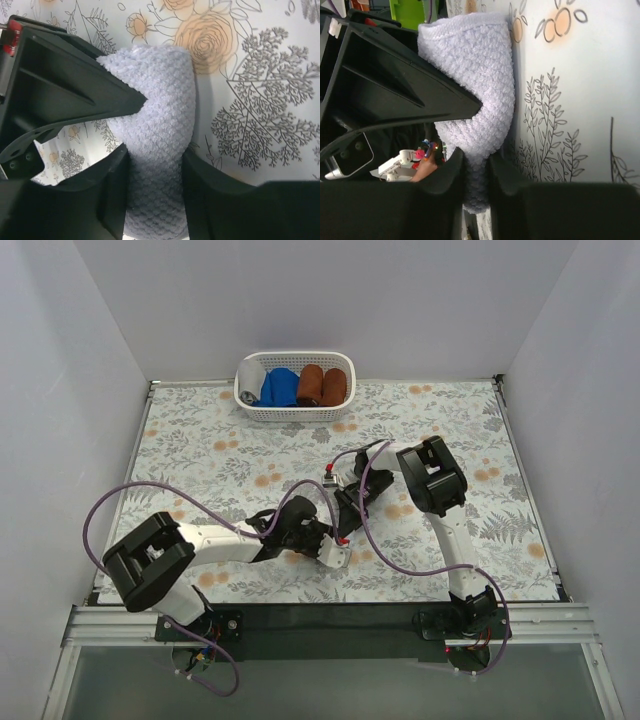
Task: Roll the towels
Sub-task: Place the rolled towel into the container
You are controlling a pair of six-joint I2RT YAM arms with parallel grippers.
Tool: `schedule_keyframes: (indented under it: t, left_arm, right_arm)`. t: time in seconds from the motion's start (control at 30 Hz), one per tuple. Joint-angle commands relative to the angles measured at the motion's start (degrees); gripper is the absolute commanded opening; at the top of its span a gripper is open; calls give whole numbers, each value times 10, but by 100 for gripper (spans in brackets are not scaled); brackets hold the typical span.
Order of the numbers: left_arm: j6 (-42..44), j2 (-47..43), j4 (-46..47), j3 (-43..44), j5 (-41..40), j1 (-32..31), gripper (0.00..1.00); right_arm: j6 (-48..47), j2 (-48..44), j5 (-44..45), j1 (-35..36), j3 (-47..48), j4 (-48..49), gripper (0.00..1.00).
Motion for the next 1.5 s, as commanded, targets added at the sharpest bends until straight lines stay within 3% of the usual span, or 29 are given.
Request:
schedule_keyframes:
  t: [0.0, 0.03, 0.1, 0.13, 0.23, 0.37, 0.43, 0.63, 0.77, 0.93, 1.13, 1.27, 1.47]
  left_arm:
    - [-26, 31, -59, 25, 19, -2, 30]
    - [-34, 41, -71, 31, 21, -2, 25]
    - [-48, 51, -123, 59, 31, -1, 21]
    - [-73, 54, -139, 68, 47, 1, 20]
    - [-129, 59, -192, 100, 83, 12, 15]
    - [-210, 56, -235, 129, 97, 32, 5]
    - [-250, 57, -255, 167, 115, 48, 1]
    - [-364, 62, -300, 277, 227, 165, 0]
    - [-390, 47, -288, 329, 210, 207, 0]
    - [-420, 71, -280, 470, 112, 243, 0]
    - [-510, 205, -300, 719, 47, 315, 0]
    - [-548, 285, -310, 839, -53, 331, 0]
    - [-564, 377, -261, 912, -191, 340, 0]
  right_arm:
    - [-29, 37, 117, 3, -12, 56, 27]
    - [-28, 31, 120, 0, -13, 55, 40]
    - [-23, 14, 122, -7, -17, 54, 51]
    - [-21, -9, 128, -20, -17, 53, 62]
    - [-10, -56, 157, -59, 1, 53, 75]
    - [18, -99, 182, -129, 53, 49, 82]
    - [32, -123, 186, -171, 78, 46, 98]
    - [40, -194, 172, -246, 61, 44, 98]
    - [47, -235, 156, -269, 28, 44, 99]
    - [65, -279, 157, -289, 11, 44, 98]
    - [92, -289, 164, -311, 25, 44, 98]
    - [104, -282, 160, -320, 36, 44, 98]
    - [119, -273, 139, -324, 33, 47, 98]
